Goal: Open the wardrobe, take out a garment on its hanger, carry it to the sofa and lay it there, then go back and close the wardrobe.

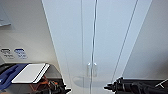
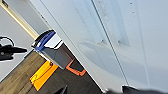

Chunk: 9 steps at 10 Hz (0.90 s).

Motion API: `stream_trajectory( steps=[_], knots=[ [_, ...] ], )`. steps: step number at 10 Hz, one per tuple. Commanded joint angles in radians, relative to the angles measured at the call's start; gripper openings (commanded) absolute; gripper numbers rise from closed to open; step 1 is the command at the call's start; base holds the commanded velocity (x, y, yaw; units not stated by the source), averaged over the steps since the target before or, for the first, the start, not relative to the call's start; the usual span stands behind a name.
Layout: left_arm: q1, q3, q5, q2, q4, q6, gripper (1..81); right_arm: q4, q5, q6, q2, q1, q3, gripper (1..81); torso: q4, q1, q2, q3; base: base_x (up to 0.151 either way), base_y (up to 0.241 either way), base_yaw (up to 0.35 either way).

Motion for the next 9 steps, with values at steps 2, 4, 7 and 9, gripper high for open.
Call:
stream_trajectory(
  steps=[2, 4, 7, 9],
  knots=[
    [-0.148, -0.005, 0.015, 0.000, -0.007, -0.011, 81.1, 0.003, -0.009, 0.002, 0.016, 0.176, -0.019, 81.1, 0.000, 0.000, 0.000, 0.000, 0.000, 0.000, 0.000],
    [-0.171, -0.025, 0.018, 0.028, -0.013, -0.014, 81.1, 0.006, -0.009, 0.002, 0.042, 0.207, -0.038, 81.1, 0.000, 0.000, 0.000, 0.000, 0.000, 0.000, 0.000],
    [-0.194, -0.056, 0.018, 0.062, -0.020, -0.019, 81.1, 0.011, -0.009, 0.002, 0.062, 0.241, -0.050, 81.1, 0.000, 0.000, 0.001, 0.000, 0.000, 0.000, 0.000],
    [-0.208, -0.097, 0.019, 0.094, -0.021, -0.020, 81.1, 0.013, -0.009, 0.004, 0.080, 0.253, -0.068, 81.1, 0.000, 0.001, 0.001, 0.000, 0.000, 0.000, 0.000]
  ],
)
